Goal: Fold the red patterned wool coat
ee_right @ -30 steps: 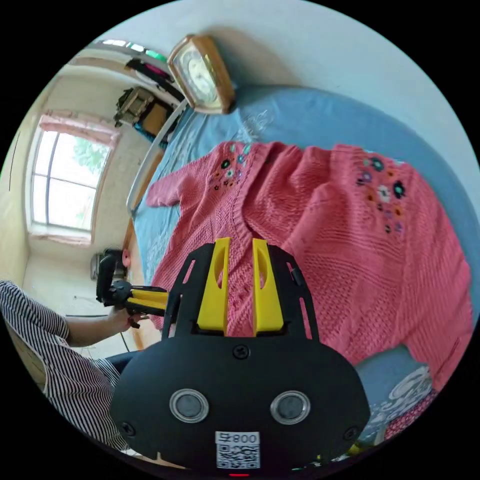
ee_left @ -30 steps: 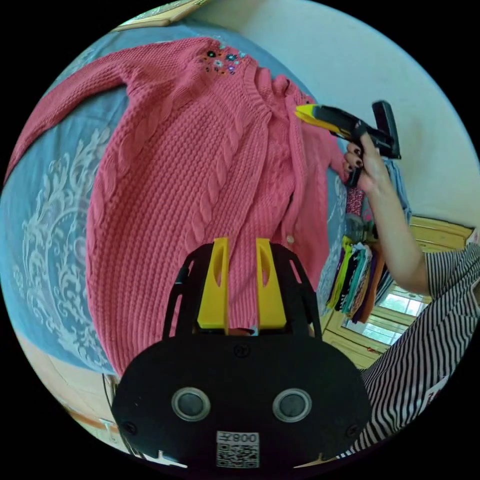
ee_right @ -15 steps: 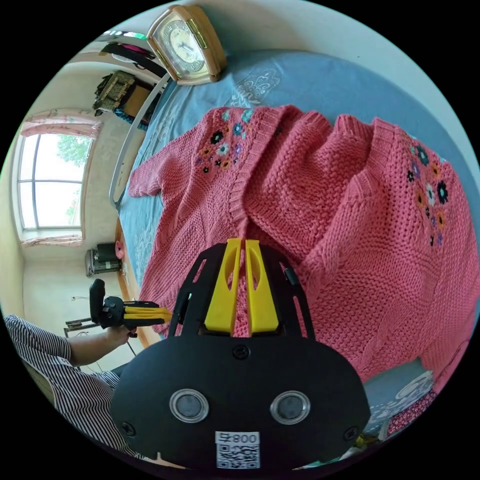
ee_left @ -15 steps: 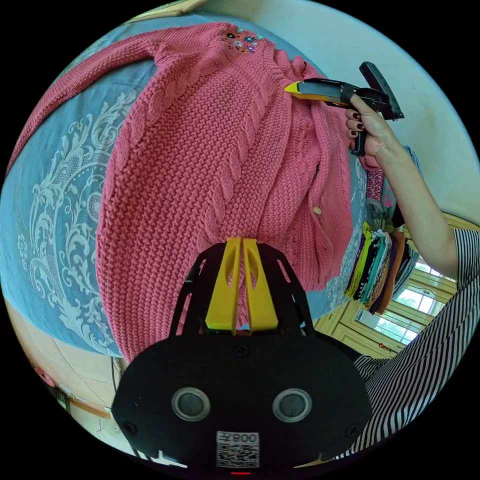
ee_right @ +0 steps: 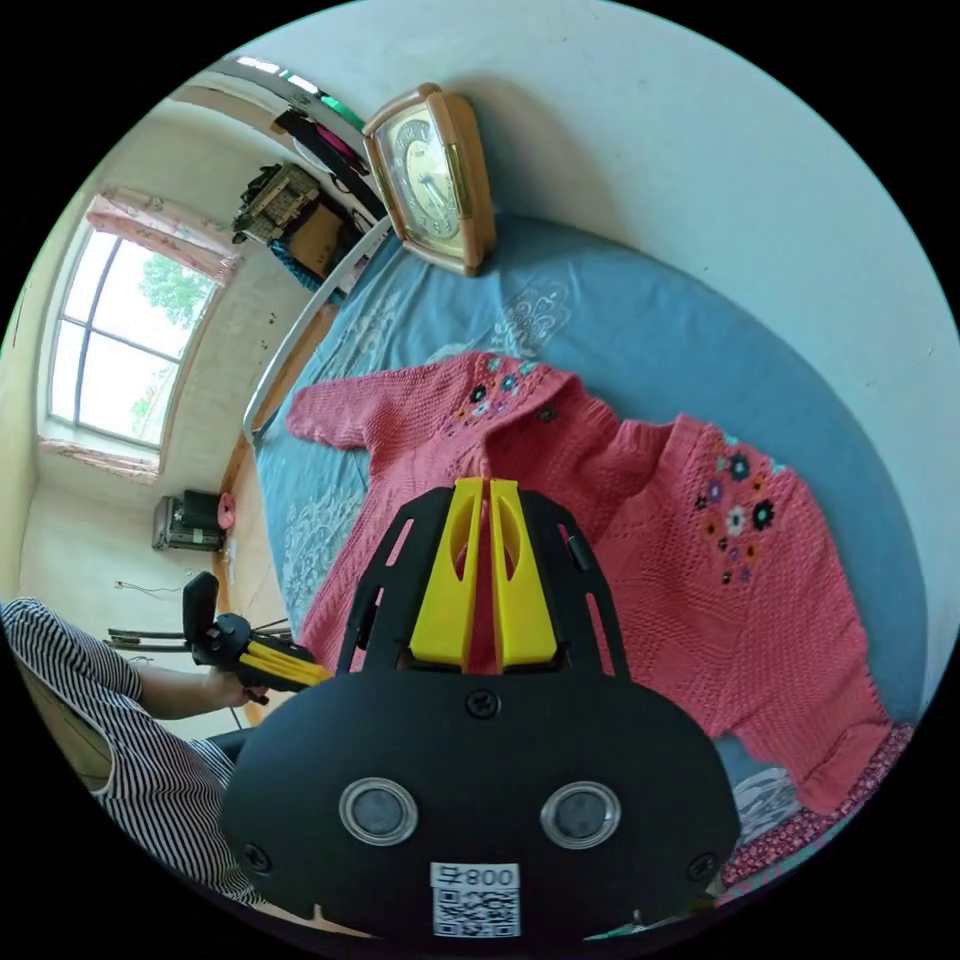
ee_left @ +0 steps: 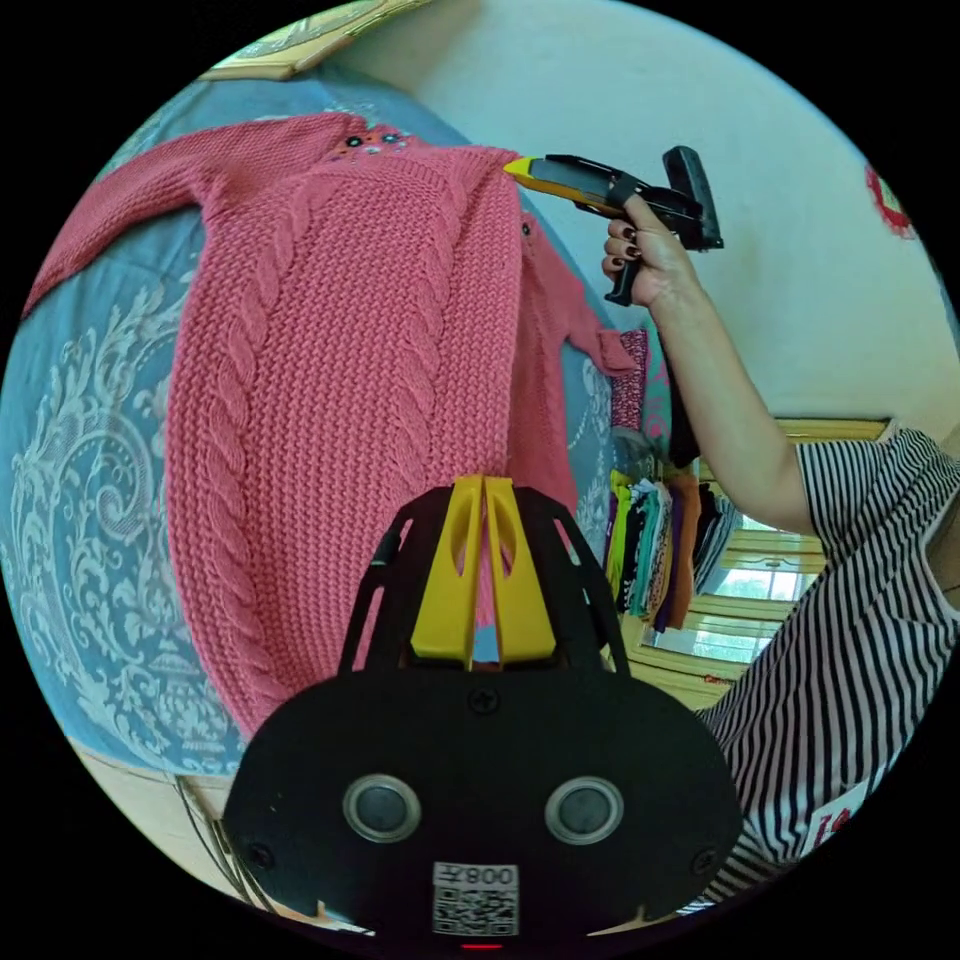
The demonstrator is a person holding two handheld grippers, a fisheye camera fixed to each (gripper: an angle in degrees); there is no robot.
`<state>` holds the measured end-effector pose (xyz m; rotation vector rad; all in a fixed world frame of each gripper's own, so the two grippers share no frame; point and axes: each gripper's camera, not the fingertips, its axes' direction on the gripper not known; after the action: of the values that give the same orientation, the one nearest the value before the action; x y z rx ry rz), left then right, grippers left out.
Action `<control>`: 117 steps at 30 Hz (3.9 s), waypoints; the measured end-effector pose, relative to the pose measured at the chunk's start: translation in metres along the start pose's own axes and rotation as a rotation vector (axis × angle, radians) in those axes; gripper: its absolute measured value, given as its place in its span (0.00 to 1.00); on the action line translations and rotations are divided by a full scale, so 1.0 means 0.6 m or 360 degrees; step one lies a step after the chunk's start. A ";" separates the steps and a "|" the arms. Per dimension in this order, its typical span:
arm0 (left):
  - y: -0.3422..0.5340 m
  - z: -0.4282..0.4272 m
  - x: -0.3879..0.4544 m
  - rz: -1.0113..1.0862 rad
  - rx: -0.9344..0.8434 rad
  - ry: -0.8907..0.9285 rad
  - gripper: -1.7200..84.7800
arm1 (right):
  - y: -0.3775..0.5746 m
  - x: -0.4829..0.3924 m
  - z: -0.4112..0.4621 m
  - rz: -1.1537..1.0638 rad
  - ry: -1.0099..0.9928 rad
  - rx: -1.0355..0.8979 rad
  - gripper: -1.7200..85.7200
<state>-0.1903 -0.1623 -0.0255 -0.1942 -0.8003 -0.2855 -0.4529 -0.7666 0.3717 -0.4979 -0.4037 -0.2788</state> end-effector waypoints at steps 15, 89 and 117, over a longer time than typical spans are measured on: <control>0.022 0.025 -0.097 -0.0070 -0.0075 0.0124 0.07 | -0.084 0.003 0.044 0.0184 0.0017 -0.0198 0.05; 0.172 0.180 0.008 -0.0254 -0.0245 0.0386 0.11 | 0.613 -0.248 0.307 0.0202 -0.0085 -0.0517 0.10; 0.232 0.373 0.178 -0.0191 -0.0418 0.0318 0.11 | 1.040 -0.031 0.456 0.1099 -0.0128 -0.0339 0.14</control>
<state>-0.2257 0.0122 0.1961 -0.3592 -0.5753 -0.5158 -0.3322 -0.0973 0.3309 -0.8262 -0.2596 0.3710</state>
